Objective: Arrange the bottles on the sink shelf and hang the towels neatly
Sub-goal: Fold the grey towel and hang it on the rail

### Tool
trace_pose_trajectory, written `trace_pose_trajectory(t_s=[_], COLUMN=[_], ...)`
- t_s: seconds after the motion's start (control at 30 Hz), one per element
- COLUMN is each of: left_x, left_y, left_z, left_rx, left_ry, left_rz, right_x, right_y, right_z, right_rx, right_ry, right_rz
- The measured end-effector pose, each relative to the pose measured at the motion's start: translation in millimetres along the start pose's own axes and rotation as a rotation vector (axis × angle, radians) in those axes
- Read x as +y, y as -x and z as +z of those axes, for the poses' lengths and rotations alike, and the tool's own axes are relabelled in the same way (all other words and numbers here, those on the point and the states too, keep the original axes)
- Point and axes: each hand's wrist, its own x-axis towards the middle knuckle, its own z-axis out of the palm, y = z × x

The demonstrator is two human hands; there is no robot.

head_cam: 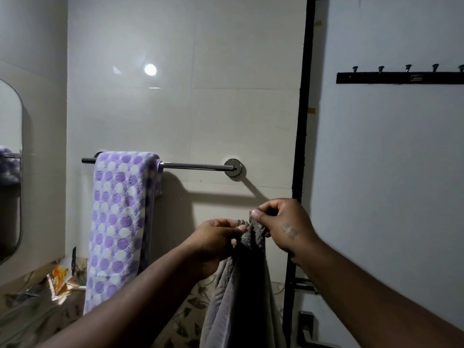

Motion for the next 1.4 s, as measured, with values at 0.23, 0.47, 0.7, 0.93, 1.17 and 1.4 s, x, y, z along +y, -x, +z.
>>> trace_pose_trajectory(t_s=[0.23,0.47,0.7,0.93,1.17,1.4], left_x=[-15,-10,-10,-14,-11,-5], left_y=[1,16,25,24,26,17], left_z=[12,20,19,14,6,1], left_rx=[0.223,0.312,0.302,0.297,0.19,-0.145], left_ry=[-0.032,0.083,0.172,0.162,-0.414,-0.328], left_rz=[0.021,0.012,0.023,0.036,0.39,0.499], right_x=[-1,5,11,17,1,-16], right_y=[25,39,40,41,19,0], right_z=[7,15,23,27,4,-21], right_rx=[-0.115,-0.104,-0.085,-0.094,-0.267,-0.418], right_ry=[0.307,0.537,0.61,0.722,0.347,0.065], right_rz=[-0.164,-0.295,-0.451,-0.508,-0.104,0.14])
